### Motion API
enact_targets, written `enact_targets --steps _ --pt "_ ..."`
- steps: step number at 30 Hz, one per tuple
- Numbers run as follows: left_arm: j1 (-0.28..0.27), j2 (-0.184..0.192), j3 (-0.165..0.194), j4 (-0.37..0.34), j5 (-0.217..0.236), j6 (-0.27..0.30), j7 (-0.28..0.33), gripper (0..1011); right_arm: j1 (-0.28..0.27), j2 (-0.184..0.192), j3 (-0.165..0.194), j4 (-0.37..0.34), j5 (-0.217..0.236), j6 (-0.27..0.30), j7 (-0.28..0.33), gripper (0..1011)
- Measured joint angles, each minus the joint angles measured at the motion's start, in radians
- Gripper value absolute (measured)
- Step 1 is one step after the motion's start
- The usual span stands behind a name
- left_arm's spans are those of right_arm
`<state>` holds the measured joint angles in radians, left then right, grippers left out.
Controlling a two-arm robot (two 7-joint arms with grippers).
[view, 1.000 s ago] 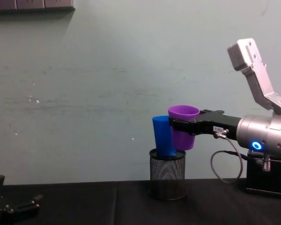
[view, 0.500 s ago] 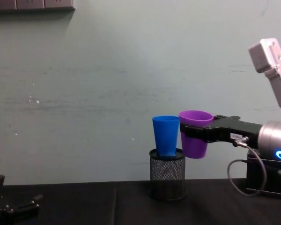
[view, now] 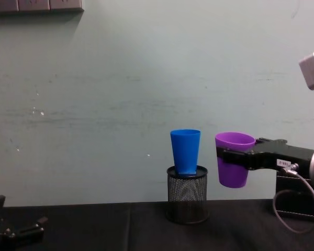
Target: Pick up one cup with a gripper and tap it against the other cup.
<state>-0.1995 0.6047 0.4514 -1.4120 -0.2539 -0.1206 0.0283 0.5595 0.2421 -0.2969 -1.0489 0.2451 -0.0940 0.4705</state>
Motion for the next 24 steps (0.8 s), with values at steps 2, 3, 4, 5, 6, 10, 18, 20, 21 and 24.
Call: enact_targets --steps 2,3,4,5,6,10,18,20,21,24 --pt "0.000 0.000 0.000 0.000 0.000 0.000 0.000 1011 -0.011 0.007 -0.001 -0.012 0.007 0.004 -0.001 735" --pt "0.000 0.000 0.000 0.000 0.000 0.000 0.000 1011 -0.011 0.007 -0.001 -0.012 0.007 0.004 -0.001 735" --pt "0.000 0.000 0.000 0.000 0.000 0.000 0.000 1011 -0.018 0.012 -0.001 -0.020 0.011 0.007 -0.002 734" --pt "0.000 0.000 0.000 0.000 0.000 0.000 0.000 1012 -0.022 0.014 -0.001 -0.025 0.013 0.009 -0.002 735" --pt "0.000 0.000 0.000 0.000 0.000 0.000 0.000 1011 -0.029 0.020 -0.001 -0.035 0.018 0.014 -0.002 734" --pt "0.000 0.000 0.000 0.000 0.000 0.000 0.000 1011 -0.053 0.034 0.000 -0.065 0.032 0.028 -0.003 734" --pt "0.000 0.000 0.000 0.000 0.000 0.000 0.000 1011 -0.104 0.062 0.003 -0.129 0.054 0.052 -0.012 734" --pt "0.000 0.000 0.000 0.000 0.000 0.000 0.000 1012 -0.117 0.069 0.005 -0.148 0.062 0.058 -0.013 734" --pt "0.000 0.000 0.000 0.000 0.000 0.000 0.000 1011 -0.122 0.071 0.006 -0.153 0.065 0.059 -0.014 735" --pt "0.000 0.000 0.000 0.000 0.000 0.000 0.000 1011 -0.138 0.079 0.008 -0.172 0.074 0.064 -0.016 735"
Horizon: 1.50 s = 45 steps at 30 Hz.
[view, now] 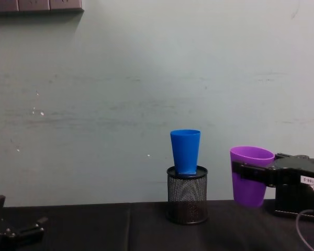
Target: Pick up one cup with a gripper and tap it against the other cup.
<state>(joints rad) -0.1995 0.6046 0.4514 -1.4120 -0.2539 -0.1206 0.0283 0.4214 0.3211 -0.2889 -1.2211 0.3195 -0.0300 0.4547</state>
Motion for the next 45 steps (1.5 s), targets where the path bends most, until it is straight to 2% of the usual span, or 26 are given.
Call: enact_targets --steps 22,45 --pt "0.000 0.000 0.000 0.000 0.000 0.000 0.000 1011 -0.131 0.065 0.002 -0.156 0.062 0.020 -0.004 734" --pt "0.000 0.000 0.000 0.000 0.000 0.000 0.000 1011 -0.189 0.092 -0.032 -0.188 0.076 0.023 -0.003 734"
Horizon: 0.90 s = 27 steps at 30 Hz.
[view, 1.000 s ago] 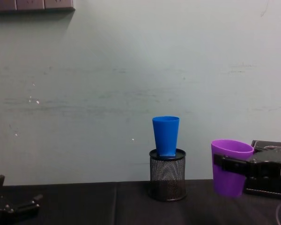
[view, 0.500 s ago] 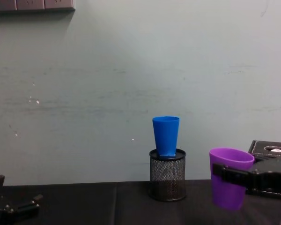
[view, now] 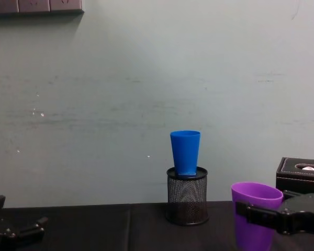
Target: Pick up one cup with a gripper and tap it against the other cup.
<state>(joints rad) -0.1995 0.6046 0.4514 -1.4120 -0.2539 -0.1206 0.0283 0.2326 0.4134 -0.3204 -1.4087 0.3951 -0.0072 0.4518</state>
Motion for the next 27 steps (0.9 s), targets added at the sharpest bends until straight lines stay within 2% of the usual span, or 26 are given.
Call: enact_targets --steps 11,27 --pt "0.000 0.000 0.000 0.000 0.000 0.000 0.000 1011 -0.009 0.002 -0.018 0.019 -0.009 -0.014 0.007 734" --pt "0.000 0.000 0.000 0.000 0.000 0.000 0.000 1011 0.005 -0.013 -0.045 0.070 -0.026 -0.039 0.028 734"
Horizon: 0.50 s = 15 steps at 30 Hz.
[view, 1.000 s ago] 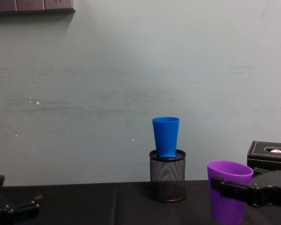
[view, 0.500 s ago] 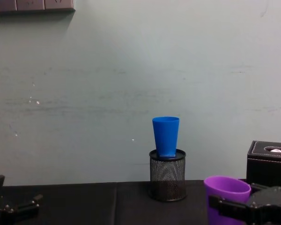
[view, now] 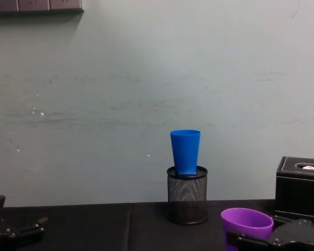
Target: Pick up one cup with a gripper and tap it against the other cup.
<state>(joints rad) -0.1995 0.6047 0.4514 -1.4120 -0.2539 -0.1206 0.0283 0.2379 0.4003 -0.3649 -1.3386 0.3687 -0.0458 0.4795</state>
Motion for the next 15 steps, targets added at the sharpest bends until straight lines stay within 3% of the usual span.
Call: enact_targets --steps 15 --pt "0.000 0.000 0.000 0.000 0.000 0.000 0.000 1011 0.002 -0.004 -0.009 0.017 -0.011 -0.014 0.008 735"
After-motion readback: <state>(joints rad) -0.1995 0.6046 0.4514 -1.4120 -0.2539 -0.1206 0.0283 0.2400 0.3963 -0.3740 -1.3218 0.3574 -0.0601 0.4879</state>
